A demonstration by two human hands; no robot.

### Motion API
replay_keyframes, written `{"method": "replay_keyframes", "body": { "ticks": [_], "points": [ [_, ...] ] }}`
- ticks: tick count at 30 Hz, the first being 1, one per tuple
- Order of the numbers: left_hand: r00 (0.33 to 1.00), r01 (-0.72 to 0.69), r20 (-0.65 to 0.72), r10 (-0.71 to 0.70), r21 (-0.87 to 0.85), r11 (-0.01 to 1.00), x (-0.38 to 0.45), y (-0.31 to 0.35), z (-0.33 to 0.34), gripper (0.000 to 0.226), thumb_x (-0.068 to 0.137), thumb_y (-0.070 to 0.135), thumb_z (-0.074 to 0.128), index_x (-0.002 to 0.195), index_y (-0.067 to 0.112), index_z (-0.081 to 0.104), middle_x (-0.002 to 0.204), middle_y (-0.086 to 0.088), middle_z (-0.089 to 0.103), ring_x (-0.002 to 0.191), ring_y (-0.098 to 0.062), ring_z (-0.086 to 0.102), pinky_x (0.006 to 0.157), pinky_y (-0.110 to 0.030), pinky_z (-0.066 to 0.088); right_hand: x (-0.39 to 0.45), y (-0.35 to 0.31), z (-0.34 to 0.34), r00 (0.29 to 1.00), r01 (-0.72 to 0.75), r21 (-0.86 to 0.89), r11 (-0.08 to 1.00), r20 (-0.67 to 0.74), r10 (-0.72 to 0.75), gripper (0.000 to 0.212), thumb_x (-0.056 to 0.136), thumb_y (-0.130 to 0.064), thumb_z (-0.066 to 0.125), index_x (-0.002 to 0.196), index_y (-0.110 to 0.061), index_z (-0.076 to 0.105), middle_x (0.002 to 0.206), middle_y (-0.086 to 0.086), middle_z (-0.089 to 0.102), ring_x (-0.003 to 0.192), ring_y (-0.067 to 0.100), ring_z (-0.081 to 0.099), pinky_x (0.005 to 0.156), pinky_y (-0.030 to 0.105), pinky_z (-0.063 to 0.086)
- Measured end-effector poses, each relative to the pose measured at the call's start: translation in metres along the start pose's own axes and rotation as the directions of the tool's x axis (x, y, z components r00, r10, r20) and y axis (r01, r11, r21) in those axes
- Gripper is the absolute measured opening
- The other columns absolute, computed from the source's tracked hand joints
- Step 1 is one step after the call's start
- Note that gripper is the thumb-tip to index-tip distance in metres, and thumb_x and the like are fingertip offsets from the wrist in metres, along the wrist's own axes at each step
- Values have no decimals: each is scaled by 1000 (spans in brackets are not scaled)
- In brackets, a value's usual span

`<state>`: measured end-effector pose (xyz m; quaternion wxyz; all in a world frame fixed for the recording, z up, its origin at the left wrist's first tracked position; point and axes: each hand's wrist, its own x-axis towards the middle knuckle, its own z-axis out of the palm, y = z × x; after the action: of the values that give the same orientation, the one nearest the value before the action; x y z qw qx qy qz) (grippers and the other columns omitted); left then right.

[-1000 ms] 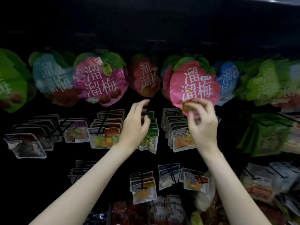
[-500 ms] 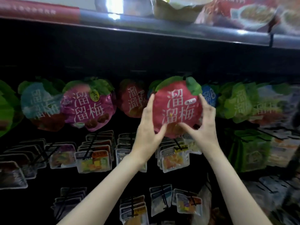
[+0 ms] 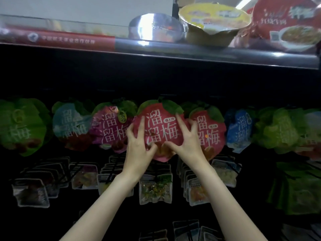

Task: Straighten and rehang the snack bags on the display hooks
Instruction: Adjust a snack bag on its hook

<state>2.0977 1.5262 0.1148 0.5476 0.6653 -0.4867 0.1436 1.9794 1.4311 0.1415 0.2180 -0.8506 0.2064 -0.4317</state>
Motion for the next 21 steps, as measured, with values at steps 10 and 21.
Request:
{"method": "replay_keyframes", "body": {
  "ticks": [10, 21],
  "points": [
    [999, -17, 43, 17, 9, 1000, 1, -6, 2, 77, 88, 19, 59, 148, 30, 12, 141, 5, 11, 129, -17, 33, 102, -36, 44, -5, -2, -5, 997, -65, -25, 998, 36, 66, 90, 80, -31, 71, 148, -32, 12, 141, 4, 14, 131, 17, 27, 108, 27, 28],
    [1000, -9, -7, 9, -8, 1000, -11, -9, 2, 66, 86, 22, 58, 144, 23, 26, 133, 8, 17, 120, -13, 32, 95, -40, 49, -17, 1, -1, 997, -75, -9, 997, 35, 75, 90, 77, -34, 74, 147, -32, 17, 137, 0, 18, 119, 9, 31, 105, 26, 33]
  ]
}}
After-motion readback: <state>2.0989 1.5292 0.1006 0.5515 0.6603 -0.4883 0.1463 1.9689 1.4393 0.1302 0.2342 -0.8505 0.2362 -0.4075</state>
